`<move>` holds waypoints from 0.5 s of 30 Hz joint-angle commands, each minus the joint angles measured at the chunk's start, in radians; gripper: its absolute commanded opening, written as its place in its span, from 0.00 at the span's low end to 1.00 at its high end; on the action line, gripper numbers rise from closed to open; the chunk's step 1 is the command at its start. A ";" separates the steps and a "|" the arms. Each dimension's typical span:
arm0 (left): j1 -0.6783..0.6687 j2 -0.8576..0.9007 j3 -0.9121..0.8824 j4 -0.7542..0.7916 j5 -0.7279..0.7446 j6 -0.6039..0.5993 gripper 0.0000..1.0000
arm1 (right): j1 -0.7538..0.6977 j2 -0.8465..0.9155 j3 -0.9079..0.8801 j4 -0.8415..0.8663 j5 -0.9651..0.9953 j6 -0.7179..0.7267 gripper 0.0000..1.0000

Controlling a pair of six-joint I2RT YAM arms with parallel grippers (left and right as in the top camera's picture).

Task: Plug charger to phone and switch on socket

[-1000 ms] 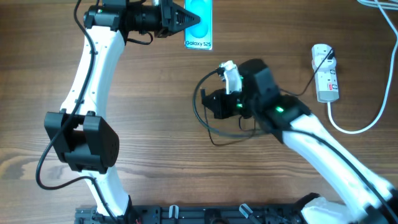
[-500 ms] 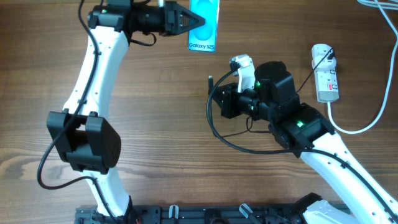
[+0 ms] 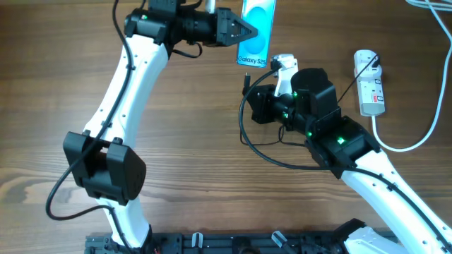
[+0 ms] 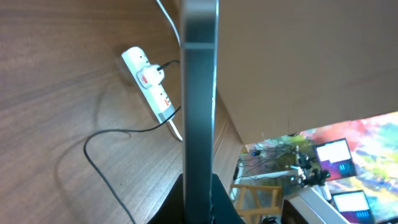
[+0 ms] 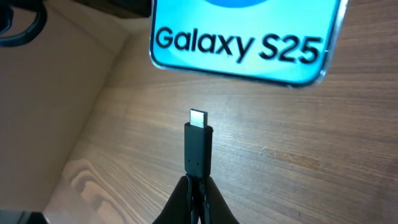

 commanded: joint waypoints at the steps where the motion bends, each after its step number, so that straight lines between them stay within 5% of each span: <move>1: 0.000 -0.043 0.005 0.009 -0.012 -0.066 0.04 | -0.002 -0.013 0.020 0.006 0.061 0.014 0.05; 15: 0.002 -0.043 0.005 0.010 0.016 -0.033 0.04 | -0.005 -0.013 0.026 0.007 0.060 0.049 0.05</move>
